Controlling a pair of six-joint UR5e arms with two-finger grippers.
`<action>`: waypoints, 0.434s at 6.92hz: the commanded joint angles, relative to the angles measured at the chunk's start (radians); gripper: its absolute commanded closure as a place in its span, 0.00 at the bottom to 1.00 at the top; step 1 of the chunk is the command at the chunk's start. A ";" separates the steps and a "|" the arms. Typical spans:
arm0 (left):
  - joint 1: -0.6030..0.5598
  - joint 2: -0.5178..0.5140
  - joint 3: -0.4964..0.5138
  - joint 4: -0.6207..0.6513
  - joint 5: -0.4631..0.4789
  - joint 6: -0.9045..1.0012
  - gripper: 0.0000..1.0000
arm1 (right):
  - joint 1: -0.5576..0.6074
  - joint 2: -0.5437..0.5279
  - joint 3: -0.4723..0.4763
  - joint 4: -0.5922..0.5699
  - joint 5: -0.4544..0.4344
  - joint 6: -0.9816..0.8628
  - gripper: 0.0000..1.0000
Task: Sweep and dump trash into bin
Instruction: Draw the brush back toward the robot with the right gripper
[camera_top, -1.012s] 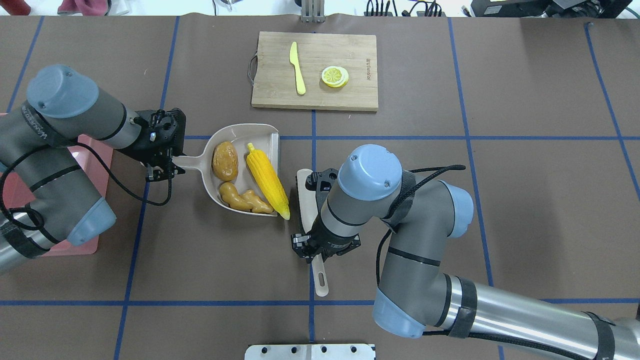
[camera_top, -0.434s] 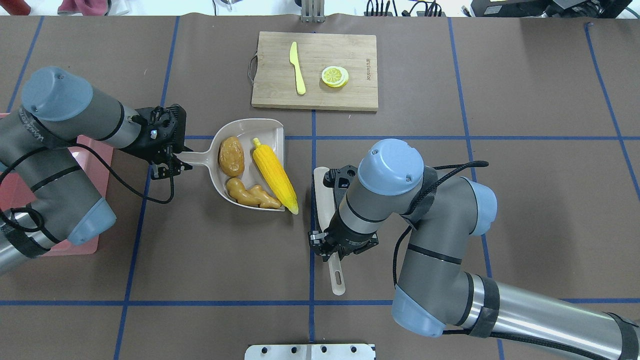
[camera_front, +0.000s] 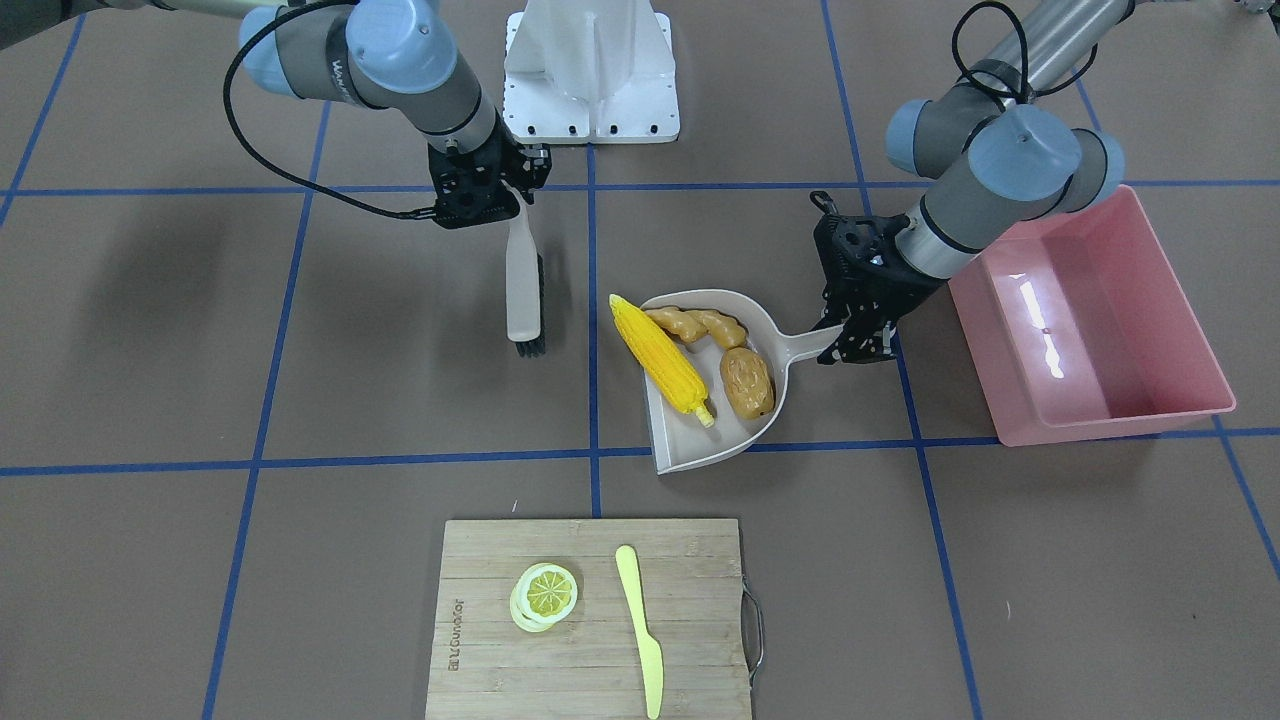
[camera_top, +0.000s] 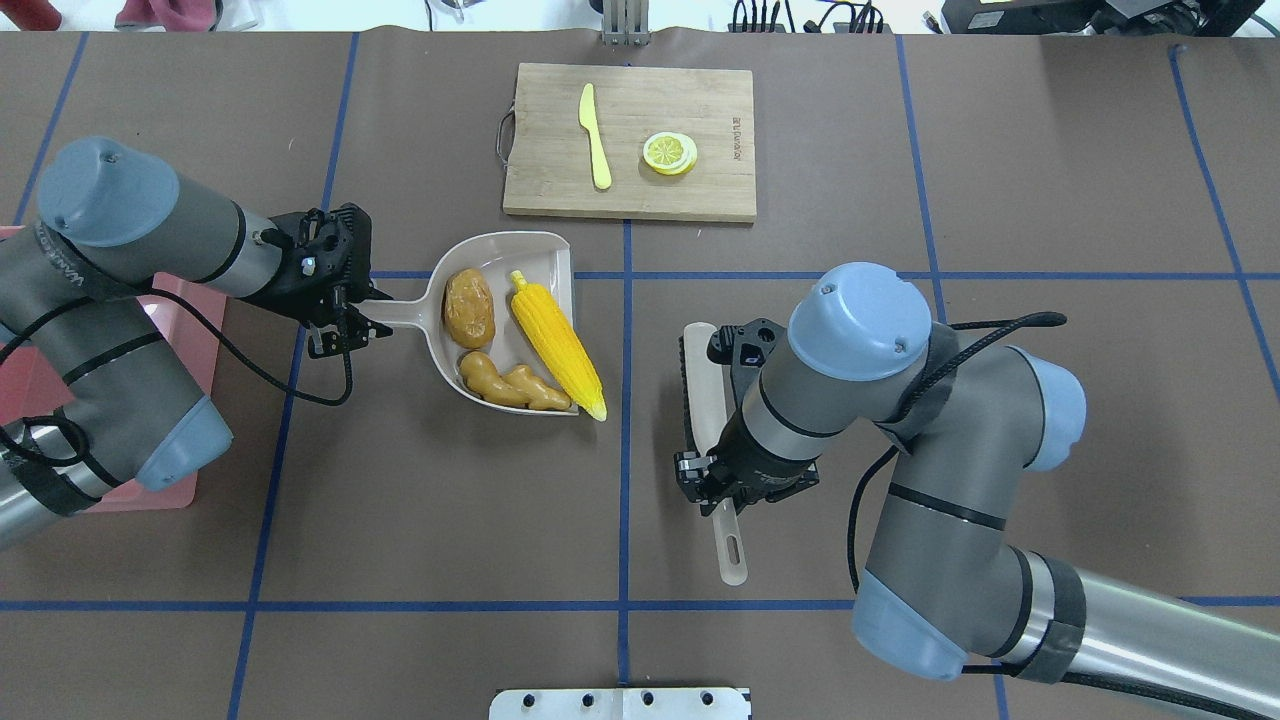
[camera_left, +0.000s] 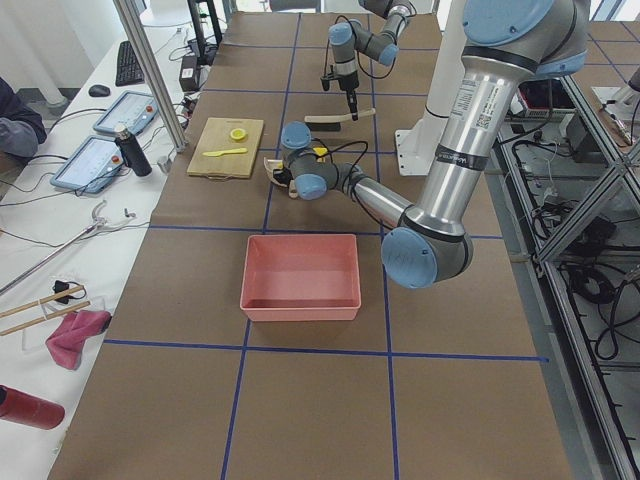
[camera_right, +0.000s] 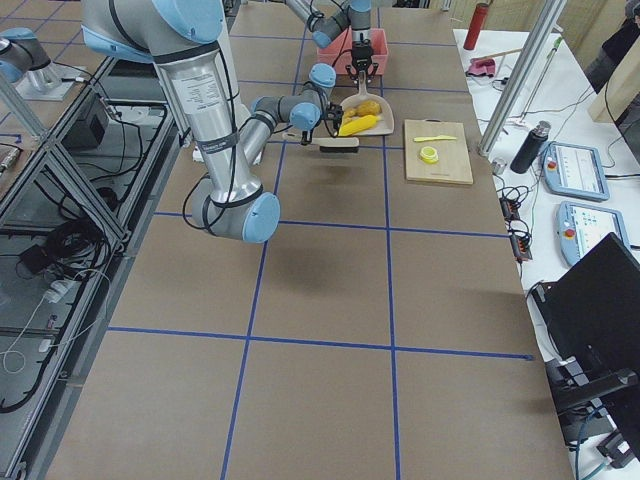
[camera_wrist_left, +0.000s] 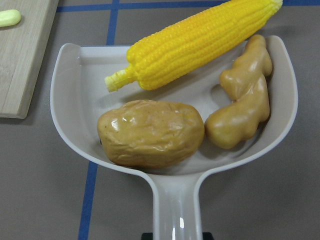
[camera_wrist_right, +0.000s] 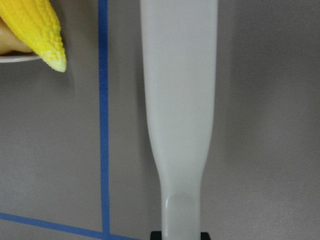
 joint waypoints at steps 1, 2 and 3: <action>0.000 0.013 0.005 -0.061 0.000 -0.032 1.00 | 0.021 -0.045 0.038 -0.011 -0.001 -0.007 1.00; 0.000 0.013 0.013 -0.101 0.000 -0.060 1.00 | 0.027 -0.055 0.050 -0.026 -0.001 -0.009 1.00; 0.000 0.013 0.013 -0.130 0.000 -0.084 1.00 | 0.032 -0.061 0.071 -0.074 -0.001 -0.012 1.00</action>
